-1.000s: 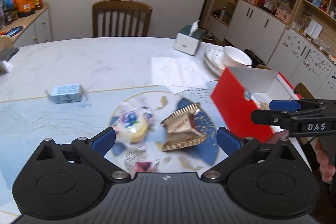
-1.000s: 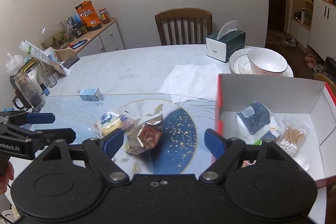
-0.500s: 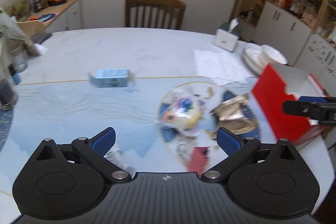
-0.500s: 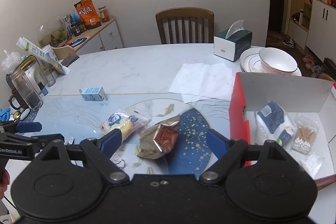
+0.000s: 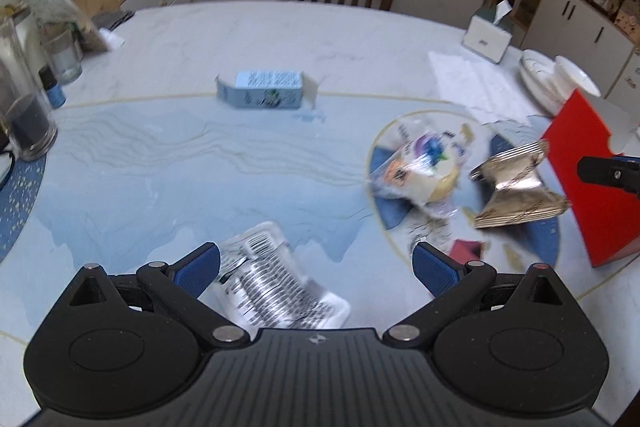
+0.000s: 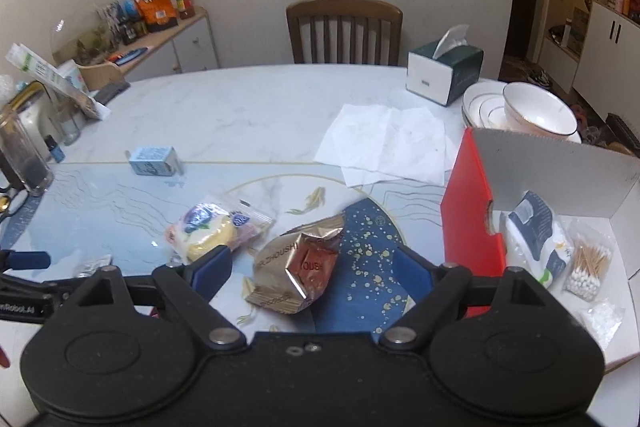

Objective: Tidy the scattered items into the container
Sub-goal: 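Grasp the silver printed sachet with the left gripper while the right grasps the gold foil bag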

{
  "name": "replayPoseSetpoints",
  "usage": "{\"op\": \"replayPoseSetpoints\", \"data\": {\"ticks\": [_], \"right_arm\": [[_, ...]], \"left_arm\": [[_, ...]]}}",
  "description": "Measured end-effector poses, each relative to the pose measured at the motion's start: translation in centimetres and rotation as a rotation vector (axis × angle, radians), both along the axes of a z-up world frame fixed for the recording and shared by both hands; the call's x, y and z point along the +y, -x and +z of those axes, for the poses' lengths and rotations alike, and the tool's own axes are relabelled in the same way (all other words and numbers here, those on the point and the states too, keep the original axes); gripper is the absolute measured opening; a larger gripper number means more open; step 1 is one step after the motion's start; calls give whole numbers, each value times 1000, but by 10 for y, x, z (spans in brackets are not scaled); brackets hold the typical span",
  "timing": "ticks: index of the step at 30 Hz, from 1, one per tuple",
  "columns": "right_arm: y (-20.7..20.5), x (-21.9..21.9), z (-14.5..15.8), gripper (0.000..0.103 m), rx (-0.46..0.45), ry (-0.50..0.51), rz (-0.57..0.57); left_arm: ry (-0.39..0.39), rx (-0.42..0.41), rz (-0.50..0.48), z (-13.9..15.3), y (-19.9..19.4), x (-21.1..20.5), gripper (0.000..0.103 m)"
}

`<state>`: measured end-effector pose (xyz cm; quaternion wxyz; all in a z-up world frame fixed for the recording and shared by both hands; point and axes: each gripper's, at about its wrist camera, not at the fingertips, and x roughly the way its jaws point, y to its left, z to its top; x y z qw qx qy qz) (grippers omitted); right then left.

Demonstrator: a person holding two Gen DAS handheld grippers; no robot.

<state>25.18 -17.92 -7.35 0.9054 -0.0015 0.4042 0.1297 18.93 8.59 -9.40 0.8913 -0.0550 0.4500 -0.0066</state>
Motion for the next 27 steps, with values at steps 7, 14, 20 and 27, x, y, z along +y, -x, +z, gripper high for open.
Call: {"op": "replayPoseSetpoints", "data": {"ticks": [7,14,20,27], "right_arm": [[-16,9,-17,87,36,22,7],[-37,15,-34,87,82,18,-5],[-48,19,-47,86,111,26,-17],[-56,19,-57,87,129,14,-26]], "left_arm": [[13,60,98,-22,-4,23,103],[26,85,167,-31,-8,31,103],[2,94,194,-39,-11,31,103],[4,112,211,-45,-12,31,103]]}}
